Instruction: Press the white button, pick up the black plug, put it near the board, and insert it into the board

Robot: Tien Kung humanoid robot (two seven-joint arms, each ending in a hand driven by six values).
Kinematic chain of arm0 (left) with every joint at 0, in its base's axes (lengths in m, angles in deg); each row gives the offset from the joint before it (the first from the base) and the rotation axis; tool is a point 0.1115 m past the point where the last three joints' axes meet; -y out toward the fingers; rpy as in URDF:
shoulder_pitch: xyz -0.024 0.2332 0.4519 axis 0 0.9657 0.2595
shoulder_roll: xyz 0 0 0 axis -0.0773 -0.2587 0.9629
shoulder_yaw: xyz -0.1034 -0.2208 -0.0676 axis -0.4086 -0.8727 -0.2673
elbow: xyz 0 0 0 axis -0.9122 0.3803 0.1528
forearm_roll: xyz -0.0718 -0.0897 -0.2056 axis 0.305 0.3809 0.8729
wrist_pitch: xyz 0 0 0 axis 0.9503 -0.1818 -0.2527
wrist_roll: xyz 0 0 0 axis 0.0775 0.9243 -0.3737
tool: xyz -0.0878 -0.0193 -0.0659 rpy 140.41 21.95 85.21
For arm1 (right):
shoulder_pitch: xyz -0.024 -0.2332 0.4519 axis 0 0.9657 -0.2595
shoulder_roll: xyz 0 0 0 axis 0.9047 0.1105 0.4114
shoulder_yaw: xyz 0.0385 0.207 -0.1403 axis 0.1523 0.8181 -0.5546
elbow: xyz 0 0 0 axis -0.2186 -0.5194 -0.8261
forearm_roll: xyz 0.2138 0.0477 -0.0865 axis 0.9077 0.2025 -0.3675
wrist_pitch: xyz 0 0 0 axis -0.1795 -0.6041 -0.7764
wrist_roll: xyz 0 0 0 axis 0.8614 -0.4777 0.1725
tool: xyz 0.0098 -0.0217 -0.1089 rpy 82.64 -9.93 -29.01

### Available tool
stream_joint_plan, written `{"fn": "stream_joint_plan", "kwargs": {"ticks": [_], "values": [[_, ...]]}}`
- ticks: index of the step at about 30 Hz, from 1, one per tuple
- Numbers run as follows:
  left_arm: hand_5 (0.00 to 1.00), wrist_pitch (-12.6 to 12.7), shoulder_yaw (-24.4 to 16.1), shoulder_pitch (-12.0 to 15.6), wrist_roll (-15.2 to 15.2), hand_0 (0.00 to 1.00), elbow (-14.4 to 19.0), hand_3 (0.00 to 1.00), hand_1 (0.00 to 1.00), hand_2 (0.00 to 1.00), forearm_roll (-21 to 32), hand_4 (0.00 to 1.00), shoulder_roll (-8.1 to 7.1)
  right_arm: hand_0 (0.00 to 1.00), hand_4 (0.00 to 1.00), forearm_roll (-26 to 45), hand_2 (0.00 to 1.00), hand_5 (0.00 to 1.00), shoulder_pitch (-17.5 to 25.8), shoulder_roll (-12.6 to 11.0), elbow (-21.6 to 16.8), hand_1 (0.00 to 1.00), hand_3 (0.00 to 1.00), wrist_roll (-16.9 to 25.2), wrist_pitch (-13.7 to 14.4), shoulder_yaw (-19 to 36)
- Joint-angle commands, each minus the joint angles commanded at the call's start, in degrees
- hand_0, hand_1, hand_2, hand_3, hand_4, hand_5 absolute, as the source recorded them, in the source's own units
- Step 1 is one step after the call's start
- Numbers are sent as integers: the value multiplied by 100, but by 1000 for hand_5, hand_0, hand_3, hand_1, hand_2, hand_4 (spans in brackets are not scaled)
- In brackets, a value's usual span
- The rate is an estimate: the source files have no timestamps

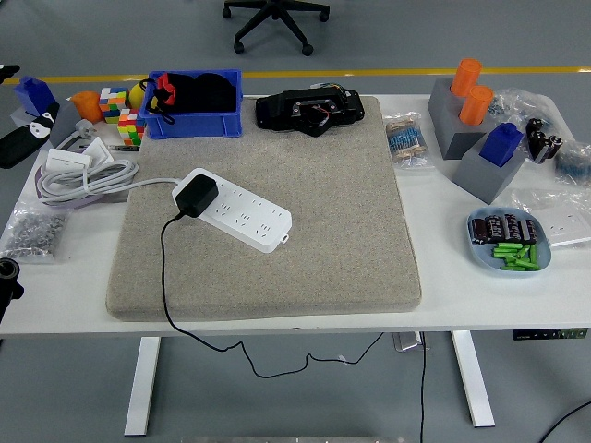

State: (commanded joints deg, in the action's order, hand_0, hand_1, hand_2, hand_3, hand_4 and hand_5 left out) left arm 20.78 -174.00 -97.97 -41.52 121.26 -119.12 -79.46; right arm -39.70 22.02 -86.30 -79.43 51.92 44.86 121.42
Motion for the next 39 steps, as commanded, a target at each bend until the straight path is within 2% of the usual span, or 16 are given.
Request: {"fn": "stream_joint_plan", "kwargs": {"ticks": [21, 22, 33, 34, 39], "values": [[254, -60, 97, -67, 60, 812, -14, 715, 788, 733, -4, 806, 67, 699, 666, -133, 644, 364, 29, 32, 7, 621, 611, -100, -129, 72], [252, -60, 98, -67, 60, 812, -12, 713, 788, 729, -4, 805, 68, 701, 430, -137, 610, 136, 28, 33, 9, 611, 585, -101, -130, 68], [250, -47, 109, -91, 56, 813, -6, 708, 787, 729, 10, 804, 86, 701, 467, -80, 611, 140, 7, 33, 15, 622, 594, -75, -73, 27], [241, -48, 108, -96, 60, 814, -7, 709, 785, 726, 8, 799, 86, 701, 535, -77, 621, 213, 1, 32, 12, 622, 600, -76, -76, 24], [241, -50, 107, -105, 67, 814, 19, 709, 785, 726, -3, 799, 78, 701, 535, -70, 621, 213, -21, 28, 15, 622, 600, -83, -75, 32]]}}
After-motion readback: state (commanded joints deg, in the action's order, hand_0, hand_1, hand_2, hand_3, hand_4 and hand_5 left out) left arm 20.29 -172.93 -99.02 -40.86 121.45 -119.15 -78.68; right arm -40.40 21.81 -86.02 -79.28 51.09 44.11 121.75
